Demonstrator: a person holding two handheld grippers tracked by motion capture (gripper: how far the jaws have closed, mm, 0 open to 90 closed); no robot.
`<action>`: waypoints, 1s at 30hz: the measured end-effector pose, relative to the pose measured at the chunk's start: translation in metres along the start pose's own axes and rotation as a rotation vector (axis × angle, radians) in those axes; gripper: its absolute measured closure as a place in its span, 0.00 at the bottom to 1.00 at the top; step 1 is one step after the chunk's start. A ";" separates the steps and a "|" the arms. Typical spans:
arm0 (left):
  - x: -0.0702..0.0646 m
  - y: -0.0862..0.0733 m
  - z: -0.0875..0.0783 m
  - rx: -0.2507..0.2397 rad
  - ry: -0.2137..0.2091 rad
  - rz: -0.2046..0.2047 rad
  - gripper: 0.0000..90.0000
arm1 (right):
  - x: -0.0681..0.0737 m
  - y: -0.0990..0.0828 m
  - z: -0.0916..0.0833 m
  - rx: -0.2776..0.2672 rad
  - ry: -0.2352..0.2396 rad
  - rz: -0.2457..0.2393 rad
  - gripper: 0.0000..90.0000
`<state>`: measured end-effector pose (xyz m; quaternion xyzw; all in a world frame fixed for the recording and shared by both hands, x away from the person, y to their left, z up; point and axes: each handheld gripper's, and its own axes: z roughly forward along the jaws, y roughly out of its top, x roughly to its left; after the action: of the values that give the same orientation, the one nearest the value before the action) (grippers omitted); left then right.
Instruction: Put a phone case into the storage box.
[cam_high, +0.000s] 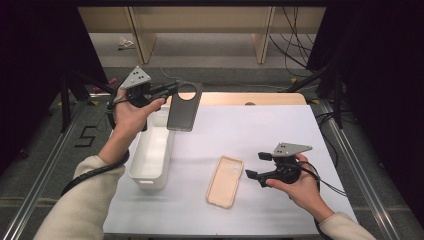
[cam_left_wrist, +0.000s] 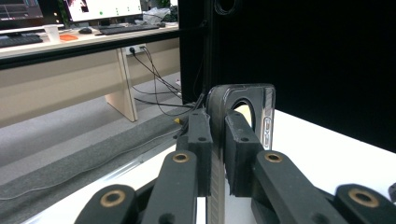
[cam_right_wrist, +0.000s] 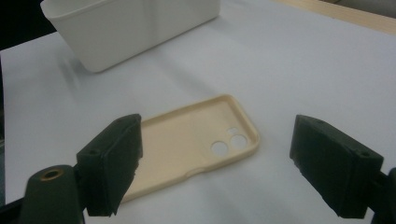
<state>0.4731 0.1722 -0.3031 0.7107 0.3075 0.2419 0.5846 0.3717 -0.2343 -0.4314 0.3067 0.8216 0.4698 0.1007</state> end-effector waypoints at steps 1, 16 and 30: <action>0.001 0.000 0.000 -0.003 0.001 0.001 0.91 | 0.000 0.000 0.000 0.000 0.000 0.001 0.20; 0.027 0.002 -0.009 -0.026 0.041 0.000 0.91 | -0.001 0.000 0.000 0.000 -0.001 0.004 0.20; 0.049 -0.001 -0.015 -0.044 0.070 -0.005 0.91 | -0.001 -0.001 0.001 0.005 0.001 0.003 0.20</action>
<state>0.4962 0.2177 -0.3014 0.6882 0.3240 0.2718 0.5895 0.3727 -0.2344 -0.4329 0.3080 0.8225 0.4679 0.0987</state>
